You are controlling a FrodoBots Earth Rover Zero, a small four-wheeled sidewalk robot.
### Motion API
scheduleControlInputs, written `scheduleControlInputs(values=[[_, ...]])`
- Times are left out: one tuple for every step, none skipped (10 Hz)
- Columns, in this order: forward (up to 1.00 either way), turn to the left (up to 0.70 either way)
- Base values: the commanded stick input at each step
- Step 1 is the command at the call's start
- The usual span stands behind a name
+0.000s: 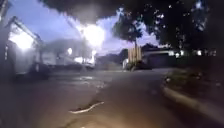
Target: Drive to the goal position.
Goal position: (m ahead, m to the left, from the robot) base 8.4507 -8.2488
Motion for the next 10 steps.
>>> scheduleControlInputs(values=[[0.7, 0.0], [0.7, 0.0], [0.7, 0.0], [0.7, -0.23], [0.7, -0.31], [0.7, -0.35], [0.7, -0.35], [0.7, -0.35], [0.7, -0.35], [0.7, -0.35]])
